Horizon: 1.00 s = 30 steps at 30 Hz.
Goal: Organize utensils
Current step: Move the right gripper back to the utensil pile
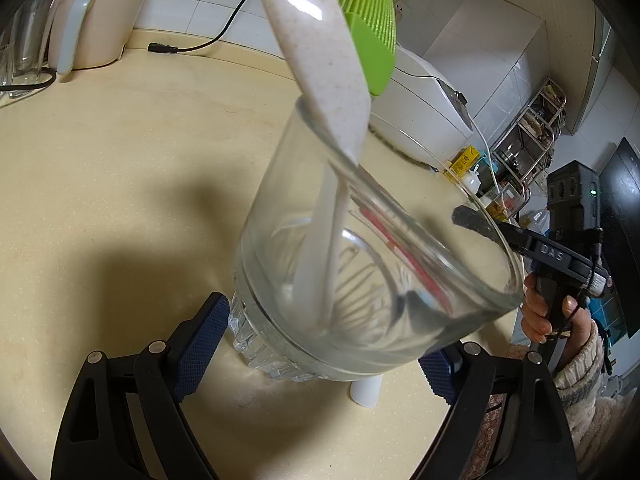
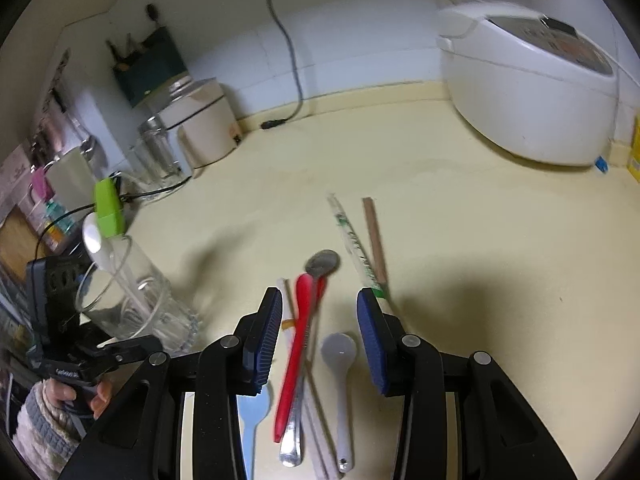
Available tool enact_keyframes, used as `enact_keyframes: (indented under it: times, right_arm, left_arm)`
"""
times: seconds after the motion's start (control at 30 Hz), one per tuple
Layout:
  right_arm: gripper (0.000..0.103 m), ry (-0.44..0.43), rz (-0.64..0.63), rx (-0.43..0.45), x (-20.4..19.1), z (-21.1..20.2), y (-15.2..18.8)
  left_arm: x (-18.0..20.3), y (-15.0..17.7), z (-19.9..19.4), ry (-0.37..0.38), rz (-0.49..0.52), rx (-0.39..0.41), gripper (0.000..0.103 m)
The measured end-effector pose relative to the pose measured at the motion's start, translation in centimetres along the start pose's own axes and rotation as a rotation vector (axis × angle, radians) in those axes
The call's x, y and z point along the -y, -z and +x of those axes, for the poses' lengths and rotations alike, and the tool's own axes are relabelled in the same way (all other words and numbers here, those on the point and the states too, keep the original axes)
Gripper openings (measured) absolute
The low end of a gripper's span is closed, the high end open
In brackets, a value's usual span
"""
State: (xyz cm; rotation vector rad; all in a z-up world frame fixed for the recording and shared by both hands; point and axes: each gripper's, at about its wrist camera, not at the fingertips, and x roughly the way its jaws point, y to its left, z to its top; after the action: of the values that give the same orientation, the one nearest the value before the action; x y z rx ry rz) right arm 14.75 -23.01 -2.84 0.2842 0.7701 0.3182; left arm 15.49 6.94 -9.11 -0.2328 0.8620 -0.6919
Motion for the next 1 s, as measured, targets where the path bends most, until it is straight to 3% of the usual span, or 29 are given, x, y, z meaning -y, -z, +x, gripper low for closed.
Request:
enact_keyframes:
  times: [0.13,0.37,1.0]
  right_arm:
    - [0.039,0.021,0.109,-0.024,2.4,0.6,0.0]
    - [0.033,-0.021,0.262,-0.036,5.5,0.9,0.2]
    - [0.031,-0.035,0.226,-0.055,4.9,1.5,0.2]
  left_arm:
    - [0.0,0.0,0.0,0.0,0.0,0.0,0.09]
    - [0.0,0.0,0.0,0.0,0.0,0.0,0.09]
    - [0.0,0.0,0.0,0.001,0.0,0.001,0.09]
